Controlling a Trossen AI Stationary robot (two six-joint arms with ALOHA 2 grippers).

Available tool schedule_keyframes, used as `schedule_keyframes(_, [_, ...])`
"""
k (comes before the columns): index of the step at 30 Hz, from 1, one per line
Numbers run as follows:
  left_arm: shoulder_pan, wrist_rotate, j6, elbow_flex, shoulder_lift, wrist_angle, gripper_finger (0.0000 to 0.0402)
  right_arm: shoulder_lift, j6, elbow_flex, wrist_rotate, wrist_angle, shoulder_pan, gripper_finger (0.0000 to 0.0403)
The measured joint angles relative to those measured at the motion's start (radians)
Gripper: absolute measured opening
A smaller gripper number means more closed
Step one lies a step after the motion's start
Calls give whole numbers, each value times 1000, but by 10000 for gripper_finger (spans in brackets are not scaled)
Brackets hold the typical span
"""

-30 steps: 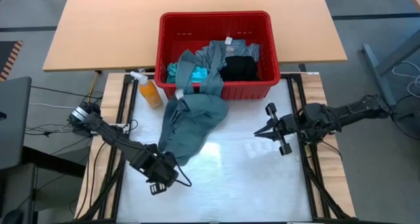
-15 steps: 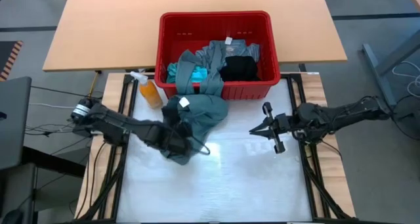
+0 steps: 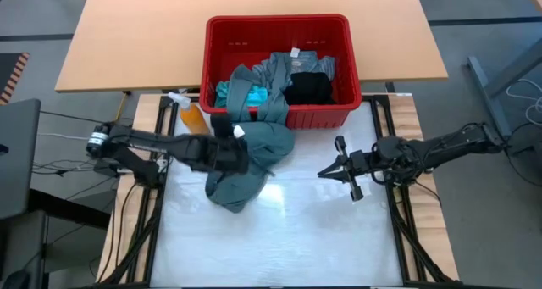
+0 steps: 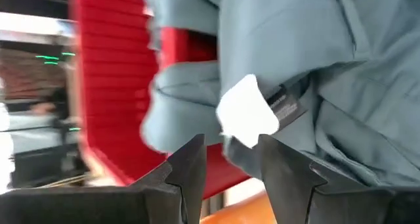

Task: Fold Laundry from Bin
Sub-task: Remove the gray pants from the red bin on the table

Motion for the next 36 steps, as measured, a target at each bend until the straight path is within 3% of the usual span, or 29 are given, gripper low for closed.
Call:
schedule_keyframes(4, [64, 142, 138, 0, 20, 69, 128, 2, 0, 0, 0, -19, 3, 48])
schedule_keyframes(10, [74, 74, 276, 0, 83, 151, 128, 2, 6, 0, 0, -40, 3, 48])
schedule_keyframes(18, [41, 184, 171, 0, 88, 22, 128, 2, 24, 0, 0, -43, 3, 48])
schedule_keyframes(24, [38, 390, 72, 0, 75, -34, 128, 2, 17, 0, 0, -41, -2, 48])
schedule_keyframes(27, [38, 360, 63, 0, 70, -32, 128, 2, 17, 0, 0, -40, -7, 48])
schedule_keyframes(31, [39, 221, 65, 0, 62, -27, 128, 2, 18, 0, 0, -40, -6, 48])
schedule_keyframes(36, [40, 217, 104, 0, 46, 27, 128, 2, 17, 0, 0, -39, -6, 48])
